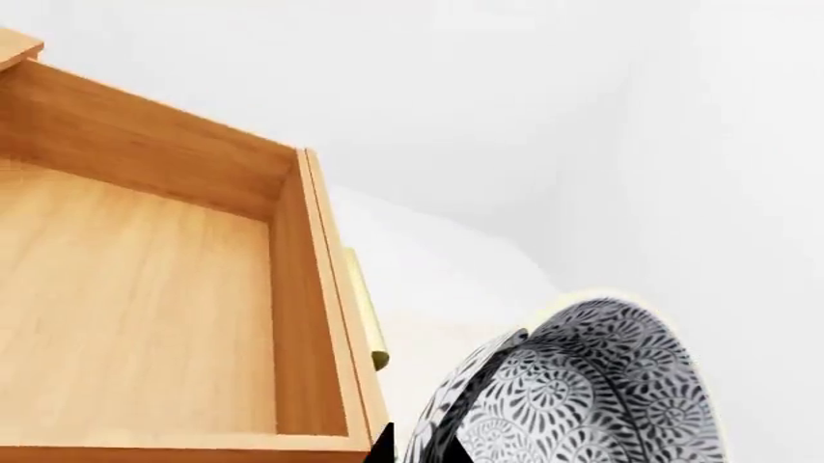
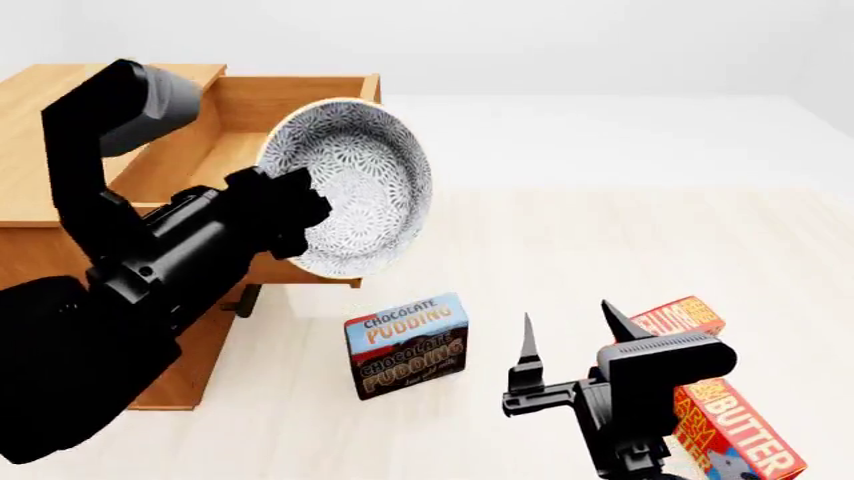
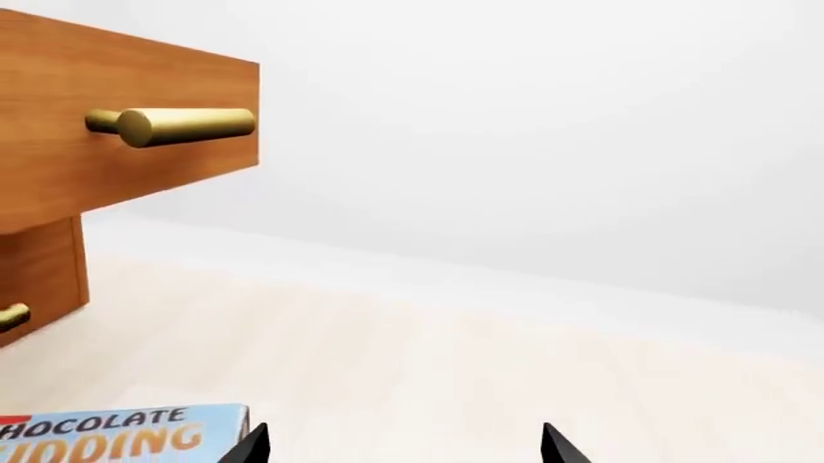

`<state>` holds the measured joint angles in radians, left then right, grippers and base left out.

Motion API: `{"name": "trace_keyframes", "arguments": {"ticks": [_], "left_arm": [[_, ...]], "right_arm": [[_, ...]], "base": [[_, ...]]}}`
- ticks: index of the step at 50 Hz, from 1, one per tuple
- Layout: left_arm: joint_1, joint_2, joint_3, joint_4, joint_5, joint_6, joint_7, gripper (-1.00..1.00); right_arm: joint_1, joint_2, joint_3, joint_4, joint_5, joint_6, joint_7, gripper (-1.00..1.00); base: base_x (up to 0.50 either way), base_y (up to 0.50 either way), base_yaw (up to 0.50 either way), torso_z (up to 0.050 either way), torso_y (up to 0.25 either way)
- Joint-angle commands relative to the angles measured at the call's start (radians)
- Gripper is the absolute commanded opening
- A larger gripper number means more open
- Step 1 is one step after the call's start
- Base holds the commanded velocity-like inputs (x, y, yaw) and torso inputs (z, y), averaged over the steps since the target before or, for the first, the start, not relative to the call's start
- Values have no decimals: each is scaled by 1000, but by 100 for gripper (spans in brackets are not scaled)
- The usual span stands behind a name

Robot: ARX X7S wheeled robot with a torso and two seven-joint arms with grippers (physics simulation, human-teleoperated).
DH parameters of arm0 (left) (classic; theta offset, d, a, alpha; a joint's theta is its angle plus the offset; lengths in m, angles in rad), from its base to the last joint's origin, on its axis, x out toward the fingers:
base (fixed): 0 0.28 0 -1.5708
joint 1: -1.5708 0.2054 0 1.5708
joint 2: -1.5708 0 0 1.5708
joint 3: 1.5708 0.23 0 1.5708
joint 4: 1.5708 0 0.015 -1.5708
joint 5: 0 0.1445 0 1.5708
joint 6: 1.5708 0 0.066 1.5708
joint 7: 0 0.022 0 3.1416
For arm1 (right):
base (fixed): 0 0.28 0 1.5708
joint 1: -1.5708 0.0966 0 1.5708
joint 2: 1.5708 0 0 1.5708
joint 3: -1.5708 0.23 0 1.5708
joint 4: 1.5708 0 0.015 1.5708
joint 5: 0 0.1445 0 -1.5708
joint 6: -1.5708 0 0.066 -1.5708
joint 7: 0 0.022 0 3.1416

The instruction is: Put the bowl in the top drawer of the cabinet.

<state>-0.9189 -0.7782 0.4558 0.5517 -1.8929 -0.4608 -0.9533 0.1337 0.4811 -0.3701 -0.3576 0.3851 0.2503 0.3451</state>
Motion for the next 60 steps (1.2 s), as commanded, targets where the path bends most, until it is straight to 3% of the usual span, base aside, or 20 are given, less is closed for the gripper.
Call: {"name": "trace_keyframes", "arguments": {"ticks": [1,15,30,60], "left_arm": [[-179,26,0,-91,-61,-20,-92,-100],[-338,137,55,-310,-51,-16,-178,-100],[-441,281,119,-678,42,28,-142,-100],[-618,556,205,-1574,206,168,137,-100]], "right_arm": [[-8,-8,-11,25,3,-45,-28,100],[-96,20,8,-41,45,-108,-49,100],[-91,8,-11,-27,49,-99,-53,100],[-121,13,21,73,66,-147,-61,100]], "base": [[0,0,0,0,0],[0,0,0,0,1],[0,0,0,0,0],[0,0,0,0,1]]}}
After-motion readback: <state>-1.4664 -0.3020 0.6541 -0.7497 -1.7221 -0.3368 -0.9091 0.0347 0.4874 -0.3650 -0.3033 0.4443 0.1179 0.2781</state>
